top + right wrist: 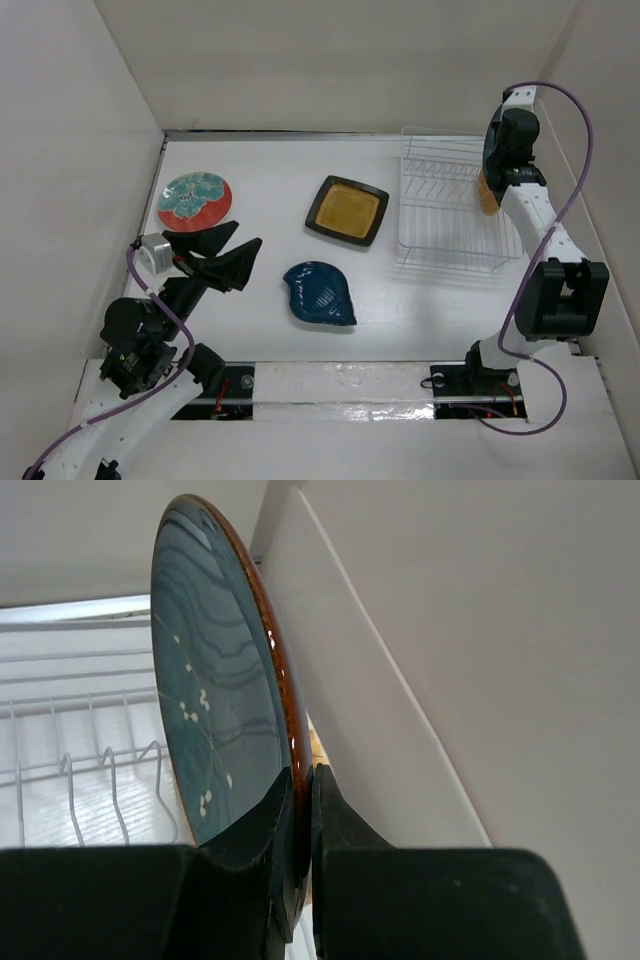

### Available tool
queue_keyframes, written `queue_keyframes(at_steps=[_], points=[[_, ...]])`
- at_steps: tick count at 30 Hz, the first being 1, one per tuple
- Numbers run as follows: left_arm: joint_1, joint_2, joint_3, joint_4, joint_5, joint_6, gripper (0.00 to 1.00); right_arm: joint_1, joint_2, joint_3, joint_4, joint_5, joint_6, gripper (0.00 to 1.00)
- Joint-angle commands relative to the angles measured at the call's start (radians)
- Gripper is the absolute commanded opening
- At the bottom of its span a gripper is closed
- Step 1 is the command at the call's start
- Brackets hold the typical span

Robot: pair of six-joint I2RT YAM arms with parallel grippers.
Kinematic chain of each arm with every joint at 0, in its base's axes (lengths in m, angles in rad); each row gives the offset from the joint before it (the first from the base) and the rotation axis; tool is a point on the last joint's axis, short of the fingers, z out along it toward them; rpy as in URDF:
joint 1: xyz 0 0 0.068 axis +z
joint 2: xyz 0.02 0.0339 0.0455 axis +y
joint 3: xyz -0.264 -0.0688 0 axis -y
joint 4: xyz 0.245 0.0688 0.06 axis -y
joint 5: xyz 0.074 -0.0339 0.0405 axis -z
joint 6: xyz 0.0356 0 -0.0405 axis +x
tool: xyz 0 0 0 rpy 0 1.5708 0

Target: Load the plates into the dish rack

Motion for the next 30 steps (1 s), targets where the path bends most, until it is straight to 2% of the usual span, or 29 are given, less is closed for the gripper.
queue_keyframes(at_steps=[1, 15, 26, 30], points=[[0.004, -0.001, 0.018, 0.049, 0.007, -0.002, 0.63, 0.025, -0.013, 0.032, 0.232, 0.014, -0.006, 0.00], [0.004, 0.002, 0.018, 0.050, 0.007, -0.004, 0.63, 0.034, -0.009, -0.066, 0.317, 0.056, -0.006, 0.00], [0.004, 0.007, 0.016, 0.052, 0.010, -0.007, 0.63, 0.034, -0.049, 0.074, 0.273, 0.106, -0.008, 0.00], [0.004, 0.002, 0.016, 0.052, 0.014, -0.007, 0.63, 0.025, -0.050, 0.063, 0.268, 0.112, -0.026, 0.00]])
